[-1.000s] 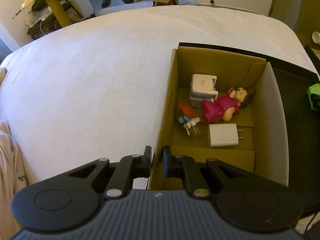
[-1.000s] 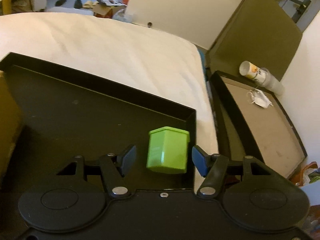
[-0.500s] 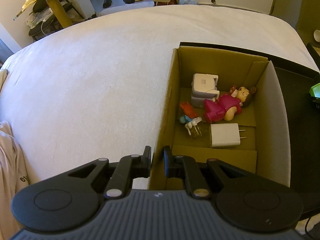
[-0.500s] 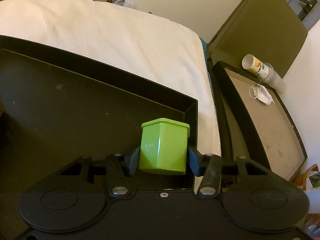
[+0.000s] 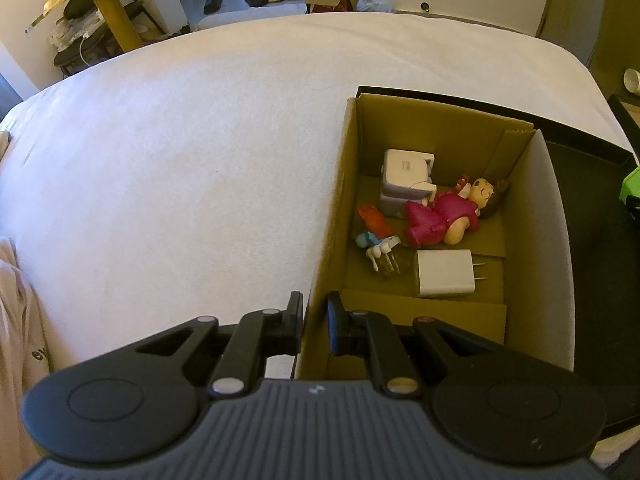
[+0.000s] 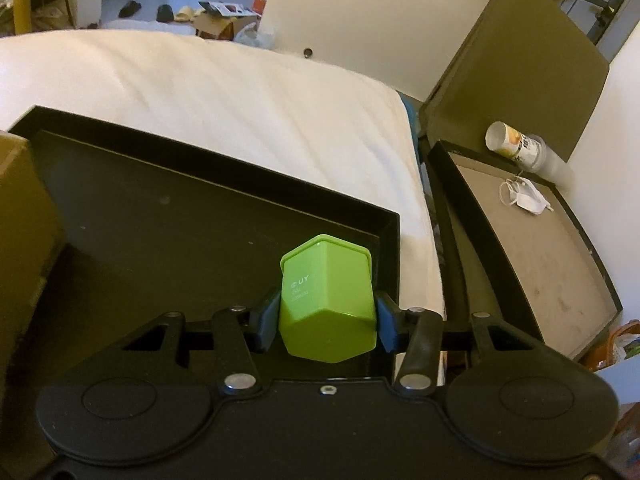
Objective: Organize rigid objects
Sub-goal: 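Carry the green cup over the box and lower it inside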
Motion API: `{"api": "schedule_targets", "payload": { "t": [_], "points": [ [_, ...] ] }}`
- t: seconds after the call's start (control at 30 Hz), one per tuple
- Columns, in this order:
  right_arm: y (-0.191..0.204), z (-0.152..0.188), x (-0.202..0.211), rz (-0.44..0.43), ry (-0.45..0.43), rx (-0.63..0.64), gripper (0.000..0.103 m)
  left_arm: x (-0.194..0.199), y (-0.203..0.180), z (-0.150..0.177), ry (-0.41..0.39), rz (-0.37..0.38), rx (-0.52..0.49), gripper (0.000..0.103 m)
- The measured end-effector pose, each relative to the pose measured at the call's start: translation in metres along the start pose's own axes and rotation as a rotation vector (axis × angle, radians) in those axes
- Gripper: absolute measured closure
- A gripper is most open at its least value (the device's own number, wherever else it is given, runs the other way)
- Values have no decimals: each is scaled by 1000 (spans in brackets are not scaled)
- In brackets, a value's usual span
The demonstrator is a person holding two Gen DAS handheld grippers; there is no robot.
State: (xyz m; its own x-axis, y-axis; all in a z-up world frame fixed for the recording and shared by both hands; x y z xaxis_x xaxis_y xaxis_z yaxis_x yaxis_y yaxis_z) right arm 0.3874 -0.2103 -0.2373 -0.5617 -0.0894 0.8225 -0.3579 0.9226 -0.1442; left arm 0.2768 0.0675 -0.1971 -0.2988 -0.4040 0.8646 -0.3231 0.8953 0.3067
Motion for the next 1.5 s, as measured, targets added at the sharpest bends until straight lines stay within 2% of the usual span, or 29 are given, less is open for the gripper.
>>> {"api": "schedule_targets", "payload": {
  "t": [0.3,0.63,0.9,1.5],
  "points": [
    [17,-11,38,-66,-49,-12,55,2,4,0,-6,35,20,93],
    [37,-29,75,-206,-90,-52,55,4,8,1,-8,62,34,94],
    [62,-41,97,-297,-103,-27,55,8,14,3,-21,80,58,95],
    [119,-51,101,-465,-33,6,55,7,23,2,-17,123,89,95]
  ]
}}
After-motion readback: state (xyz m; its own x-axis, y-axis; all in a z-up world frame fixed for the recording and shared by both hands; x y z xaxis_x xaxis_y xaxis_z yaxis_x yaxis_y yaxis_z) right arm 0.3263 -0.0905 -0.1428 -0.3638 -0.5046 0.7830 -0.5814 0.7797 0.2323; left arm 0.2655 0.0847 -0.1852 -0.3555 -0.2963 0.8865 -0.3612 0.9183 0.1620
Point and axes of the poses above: each gripper's, at about its wrist camera, not at the fingertips, and x roughly against the way its jaws point, y to its left, z to its underside, the point moved 2 cm from there along -x, roughly the way its jaws point, and after that the axes turned 12 degrees about -z, right-handed, at the moved point
